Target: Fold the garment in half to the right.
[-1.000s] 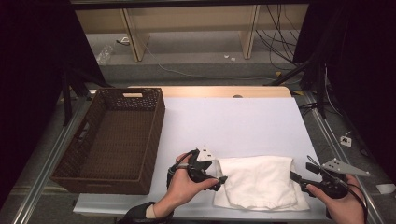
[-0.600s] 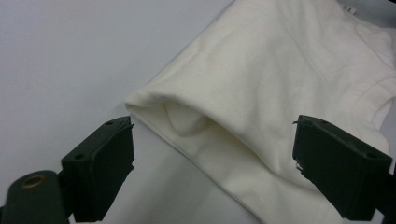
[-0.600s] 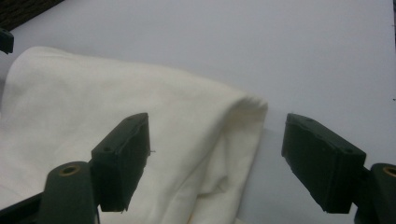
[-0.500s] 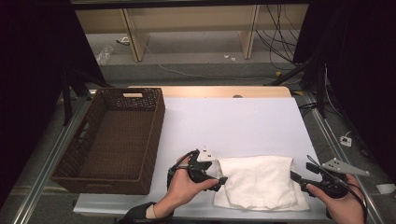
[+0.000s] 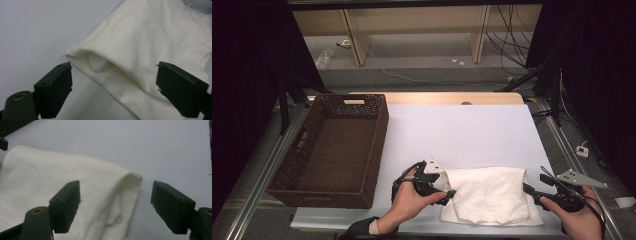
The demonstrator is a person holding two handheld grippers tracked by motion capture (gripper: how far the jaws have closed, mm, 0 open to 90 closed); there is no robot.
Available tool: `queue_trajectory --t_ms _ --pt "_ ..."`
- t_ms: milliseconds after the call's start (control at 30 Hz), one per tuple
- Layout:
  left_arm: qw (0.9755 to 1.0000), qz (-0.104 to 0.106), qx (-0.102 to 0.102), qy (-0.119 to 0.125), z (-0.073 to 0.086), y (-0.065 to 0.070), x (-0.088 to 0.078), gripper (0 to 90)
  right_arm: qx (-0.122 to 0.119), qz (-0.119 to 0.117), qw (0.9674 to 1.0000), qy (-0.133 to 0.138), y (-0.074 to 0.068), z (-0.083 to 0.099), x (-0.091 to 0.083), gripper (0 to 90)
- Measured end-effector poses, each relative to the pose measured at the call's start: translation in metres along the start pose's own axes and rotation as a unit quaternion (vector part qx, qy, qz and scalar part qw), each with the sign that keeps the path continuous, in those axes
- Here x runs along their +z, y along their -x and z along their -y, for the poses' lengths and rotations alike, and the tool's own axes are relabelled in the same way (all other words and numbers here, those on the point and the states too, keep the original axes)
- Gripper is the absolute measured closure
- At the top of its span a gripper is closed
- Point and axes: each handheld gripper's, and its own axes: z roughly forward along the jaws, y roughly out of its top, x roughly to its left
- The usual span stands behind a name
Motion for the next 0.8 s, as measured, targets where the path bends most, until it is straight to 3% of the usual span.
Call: queue_trajectory --t_ms 267,800 --pt "0.9998 0.007 -0.014 -0.012 0.005 -0.001 0.009 14.2 0.0 -0.001 1.0 -0.003 0.0 0.0 0.003 24.6" --pt "0.9993 0.004 -0.015 -0.034 0.01 0.006 0.025 18.1 -0.005 -0.002 0.9999 -0.009 -0.001 0.002 0.001 24.6"
